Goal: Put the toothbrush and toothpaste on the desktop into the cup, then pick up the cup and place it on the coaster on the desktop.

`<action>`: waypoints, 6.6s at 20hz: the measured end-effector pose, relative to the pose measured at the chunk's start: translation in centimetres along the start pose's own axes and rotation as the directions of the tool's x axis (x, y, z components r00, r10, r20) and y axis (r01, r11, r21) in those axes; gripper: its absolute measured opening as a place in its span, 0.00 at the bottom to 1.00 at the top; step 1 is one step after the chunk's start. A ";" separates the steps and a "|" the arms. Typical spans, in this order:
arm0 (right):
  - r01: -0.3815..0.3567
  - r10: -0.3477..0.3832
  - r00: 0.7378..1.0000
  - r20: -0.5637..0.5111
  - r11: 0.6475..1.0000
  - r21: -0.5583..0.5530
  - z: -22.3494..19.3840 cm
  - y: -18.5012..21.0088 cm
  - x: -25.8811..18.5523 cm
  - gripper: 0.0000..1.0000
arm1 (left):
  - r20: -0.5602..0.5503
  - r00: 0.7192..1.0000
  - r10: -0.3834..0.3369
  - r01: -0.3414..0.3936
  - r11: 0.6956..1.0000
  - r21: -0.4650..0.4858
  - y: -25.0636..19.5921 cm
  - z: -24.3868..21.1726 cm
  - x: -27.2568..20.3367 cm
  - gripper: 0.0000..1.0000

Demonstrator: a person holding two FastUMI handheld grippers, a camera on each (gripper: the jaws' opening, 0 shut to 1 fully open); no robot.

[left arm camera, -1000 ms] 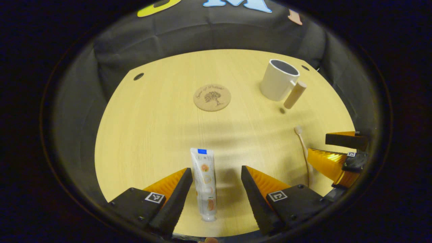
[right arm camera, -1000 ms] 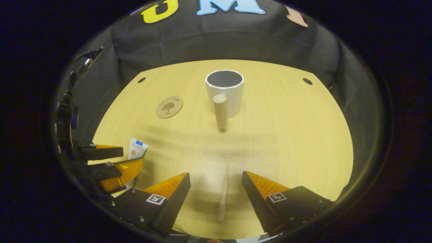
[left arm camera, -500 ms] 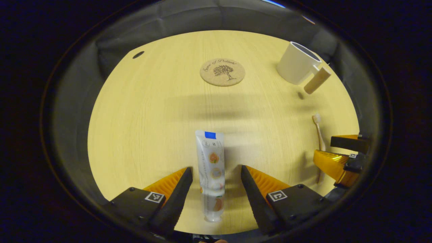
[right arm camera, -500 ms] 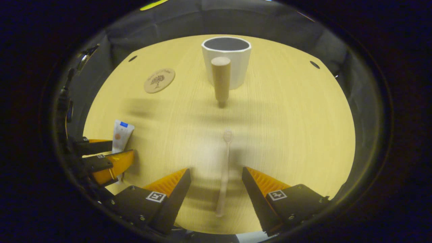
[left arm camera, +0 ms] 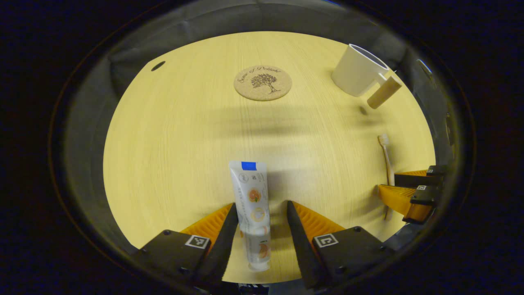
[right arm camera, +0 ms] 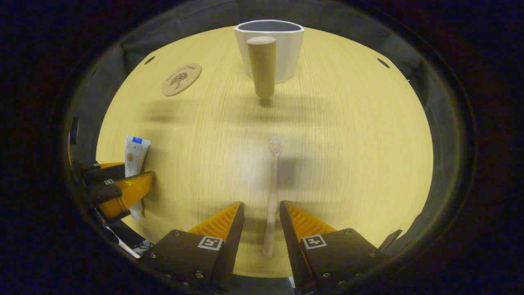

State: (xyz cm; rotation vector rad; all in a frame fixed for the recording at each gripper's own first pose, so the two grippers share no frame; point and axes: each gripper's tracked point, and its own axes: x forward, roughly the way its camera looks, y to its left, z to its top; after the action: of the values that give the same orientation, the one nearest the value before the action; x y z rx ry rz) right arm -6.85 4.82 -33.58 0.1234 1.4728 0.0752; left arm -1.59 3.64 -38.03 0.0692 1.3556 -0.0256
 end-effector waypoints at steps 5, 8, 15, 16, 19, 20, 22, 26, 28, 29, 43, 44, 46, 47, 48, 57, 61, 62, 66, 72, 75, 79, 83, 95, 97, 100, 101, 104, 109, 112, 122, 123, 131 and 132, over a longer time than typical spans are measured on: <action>-0.006 0.007 1.000 -0.019 0.998 0.057 0.0 -0.5 0.2 0.22 | -0.003 1.000 0.000 0.000 1.000 -0.002 -0.2 0.1 -0.1 0.51; -0.035 0.035 0.999 0.005 0.996 0.085 0.1 -0.7 0.1 0.11 | 0.000 1.000 0.001 -0.001 1.000 -0.003 -0.2 0.1 0.1 0.46; -0.126 0.119 0.991 0.066 0.984 0.122 0.2 0.4 0.1 0.05 | 0.038 0.999 0.009 -0.008 1.000 -0.024 0.1 0.3 -0.2 0.31; -0.129 0.121 0.990 0.078 0.986 0.106 0.1 0.5 0.0 0.05 | 0.048 0.999 0.002 -0.001 1.000 -0.028 0.1 0.3 -0.4 0.29; -0.130 0.120 0.985 0.127 0.989 0.068 0.3 0.9 -0.1 0.06 | 0.076 0.997 -0.009 0.011 0.999 -0.032 0.0 0.3 -0.9 0.27; -0.137 0.127 0.981 0.143 0.989 0.059 0.4 1.1 -0.2 0.05 | 0.085 0.996 -0.010 0.013 0.999 -0.033 0.1 0.1 -1.0 0.29; -0.144 0.133 0.975 0.180 0.988 0.050 0.6 1.4 -0.6 0.05 | 0.103 0.995 -0.005 0.010 0.999 -0.045 0.3 0.1 -1.5 0.29; -0.182 0.165 0.951 0.262 0.982 0.043 1.5 2.2 -2.3 0.05 | 0.150 0.989 -0.004 0.013 0.998 -0.062 0.4 0.3 -2.6 0.29; -0.214 0.191 0.928 0.320 0.976 0.037 2.4 2.7 -3.8 0.05 | 0.186 0.982 -0.009 0.021 0.998 -0.066 0.1 0.7 -3.5 0.27; -0.224 0.199 0.917 0.347 0.974 0.033 2.9 2.8 -4.6 0.05 | 0.205 0.979 -0.012 0.027 0.997 -0.068 -0.2 1.1 -3.9 0.29; -0.295 0.266 0.578 0.772 0.950 -0.106 15.0 3.4 -15.6 0.05 | 0.547 0.834 -0.069 0.137 0.987 -0.084 -3.7 12.0 -10.0 0.28; -0.294 0.267 0.554 0.788 0.949 -0.115 15.9 3.3 -16.3 0.05 | 0.569 0.820 -0.069 0.142 0.986 -0.085 -3.7 12.9 -10.6 0.28; -0.287 0.264 0.507 0.821 0.949 -0.128 17.9 2.8 -17.4 0.05 | 0.614 0.787 -0.063 0.146 0.986 -0.086 -3.6 14.7 -11.5 0.29; -0.285 0.259 0.485 0.835 0.950 -0.130 18.7 2.6 -17.8 0.05 | 0.634 0.771 -0.060 0.147 0.985 -0.086 -3.7 15.5 -11.9 0.28; -0.285 0.258 0.463 0.848 0.949 -0.133 19.6 2.4 -18.2 0.05 | 0.655 0.753 -0.057 0.150 0.985 -0.086 -3.7 16.2 -12.3 0.28; -0.180 0.211 0.338 0.917 0.971 -0.157 26.5 1.2 -18.6 0.04 | 0.765 0.643 -0.022 0.184 0.975 -0.126 -3.1 19.9 -15.5 0.28; -0.113 0.170 0.367 0.915 0.984 -0.138 28.8 0.0 -15.7 0.04 | 0.788 0.615 -0.009 0.174 0.977 -0.125 -3.1 20.5 -16.8 0.28; -0.102 0.169 0.382 0.909 0.985 -0.140 28.8 0.0 -14.7 0.04 | 0.790 0.614 -0.010 0.177 0.976 -0.125 -3.2 20.8 -16.9 0.28; -0.033 0.143 0.441 0.886 0.989 -0.143 28.7 -0.4 -11.7 0.04 | 0.791 0.612 -0.009 0.183 0.974 -0.130 -3.7 21.2 -16.9 0.28; 0.017 0.127 0.495 0.860 0.988 -0.156 27.2 -1.0 -10.3 0.06 | 0.794 0.607 -0.024 0.198 0.973 -0.122 -4.5 21.6 -16.7 0.28; 0.036 0.125 0.517 0.847 0.985 -0.168 26.4 -1.3 -10.1 0.08 | 0.793 0.609 -0.036 0.223 0.966 -0.128 -5.2 21.9 -16.3 0.28; 0.052 0.133 0.532 0.836 0.981 -0.189 25.7 -1.1 -10.2 0.27 | 0.791 0.611 -0.039 0.244 0.959 -0.142 -5.3 22.1 -15.8 0.28; 0.081 0.136 0.544 0.828 0.974 -0.214 25.0 -1.0 -10.4 0.68 | 0.794 0.607 -0.033 0.247 0.957 -0.150 -5.2 22.3 -15.6 0.28; 0.051 0.104 0.457 0.884 0.989 -0.142 22.8 -5.0 -17.2 0.85 | 0.831 0.544 -0.113 0.349 0.932 -0.102 -10.1 24.1 -16.4 0.28; 0.050 0.086 0.453 0.887 0.991 -0.122 22.3 -6.6 -17.8 0.85 | 0.838 0.531 -0.125 0.364 0.927 -0.092 -11.3 24.4 -16.7 0.28; 0.040 0.059 0.448 0.892 0.996 -0.085 21.3 -8.6 -18.6 0.85 | 0.856 0.497 -0.142 0.399 0.913 -0.080 -13.2 25.3 -17.0 0.28; 0.033 0.052 0.450 0.891 0.997 -0.075 20.8 -9.2 -18.8 0.85 | 0.865 0.479 -0.148 0.416 0.906 -0.075 -13.8 25.6 -17.2 0.28; 0.016 0.042 0.454 0.890 0.998 -0.055 19.5 -10.6 -19.3 0.85 | 0.894 0.416 -0.169 0.454 0.890 -0.043 -15.8 26.8 -17.6 0.29; 0.020 0.029 0.466 0.885 0.999 -0.043 18.0 -12.6 -19.4 0.85 | 0.919 0.354 -0.176 0.456 0.890 -0.005 -18.2 28.6 -16.9 0.28; -0.003 0.035 0.479 0.877 0.999 -0.038 17.2 -13.1 -19.0 0.85 | 0.939 0.302 -0.164 0.404 0.914 0.029 -18.7 29.9 -17.0 0.28; -0.066 0.043 0.515 0.856 0.998 -0.010 15.8 -13.9 -17.7 0.85 | 0.943 0.279 -0.180 0.278 0.955 0.100 -20.7 31.5 -12.7 0.28; -0.065 0.042 0.517 0.855 0.998 -0.010 15.8 -13.9 -17.8 0.85 | 0.943 0.282 -0.177 0.270 0.958 0.099 -20.8 31.4 -12.3 0.28; -0.061 0.043 0.536 0.843 0.998 -0.012 15.8 -13.7 -17.1 0.85 | 0.934 0.297 -0.199 0.244 0.961 0.127 -21.4 31.5 -12.2 0.59; -0.062 0.044 0.536 0.843 0.998 -0.013 15.7 -13.6 -17.1 0.85 | 0.936 0.291 -0.199 0.234 0.963 0.132 -21.5 31.4 -12.7 0.74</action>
State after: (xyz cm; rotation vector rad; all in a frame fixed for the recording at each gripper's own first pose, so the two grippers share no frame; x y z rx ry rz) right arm 6.79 -11.36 -17.01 0.1876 0.4686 0.0390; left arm 25.09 -20.11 -19.76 -0.1557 0.1137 -0.2484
